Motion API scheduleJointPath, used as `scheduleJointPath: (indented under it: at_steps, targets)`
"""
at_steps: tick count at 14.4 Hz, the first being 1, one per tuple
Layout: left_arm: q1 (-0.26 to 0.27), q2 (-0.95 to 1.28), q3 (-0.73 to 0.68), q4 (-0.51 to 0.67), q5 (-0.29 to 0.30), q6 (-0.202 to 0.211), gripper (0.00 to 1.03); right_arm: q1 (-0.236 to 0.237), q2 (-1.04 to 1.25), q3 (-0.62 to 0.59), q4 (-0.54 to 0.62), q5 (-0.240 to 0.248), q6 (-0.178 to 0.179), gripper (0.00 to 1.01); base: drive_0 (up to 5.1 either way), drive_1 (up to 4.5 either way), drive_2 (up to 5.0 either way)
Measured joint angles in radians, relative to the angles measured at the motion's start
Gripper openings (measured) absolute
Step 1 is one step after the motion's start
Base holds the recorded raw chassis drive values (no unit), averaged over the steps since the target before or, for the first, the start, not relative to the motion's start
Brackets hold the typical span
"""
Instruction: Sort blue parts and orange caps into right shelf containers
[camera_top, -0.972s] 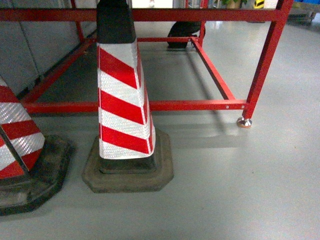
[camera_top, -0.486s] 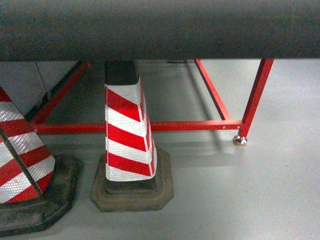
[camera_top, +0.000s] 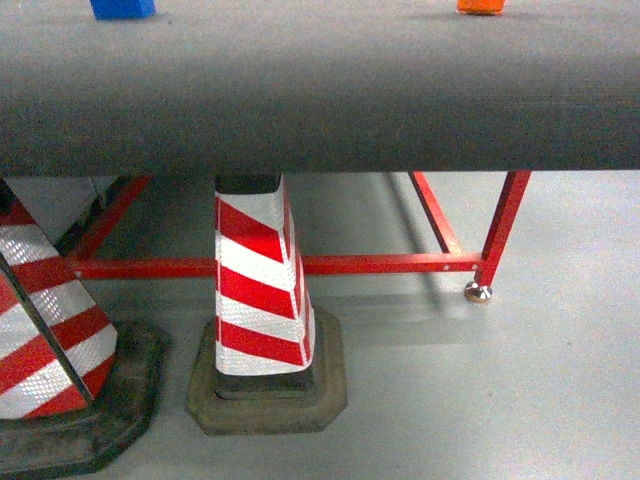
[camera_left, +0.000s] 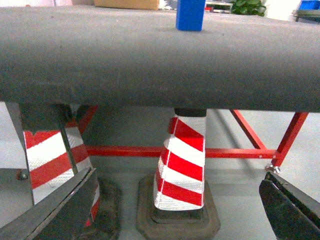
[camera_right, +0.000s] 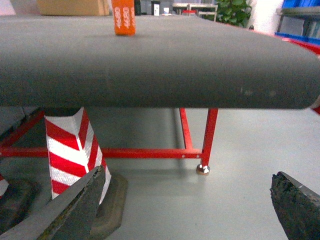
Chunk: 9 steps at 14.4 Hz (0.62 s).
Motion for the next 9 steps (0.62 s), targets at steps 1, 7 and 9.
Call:
scheduleJointPath:
  at_steps: [1, 7, 9]
  targets:
    - [0.000, 0.000, 0.000, 0.000, 0.000, 0.000, 0.98, 0.000, 0.000, 0.000, 0.003, 0.000, 0.000, 0.98, 0.0, 0.00, 0.0]
    - [0.000, 0.000, 0.000, 0.003, 0.000, 0.000, 0.98, 0.000, 0.000, 0.000, 0.005, 0.000, 0.000, 0.98, 0.0, 0.00, 0.0]
    - [0.000, 0.000, 0.000, 0.001, 0.000, 0.000, 0.98, 0.000, 0.000, 0.000, 0.002, 0.000, 0.000, 0.98, 0.0, 0.00, 0.0]
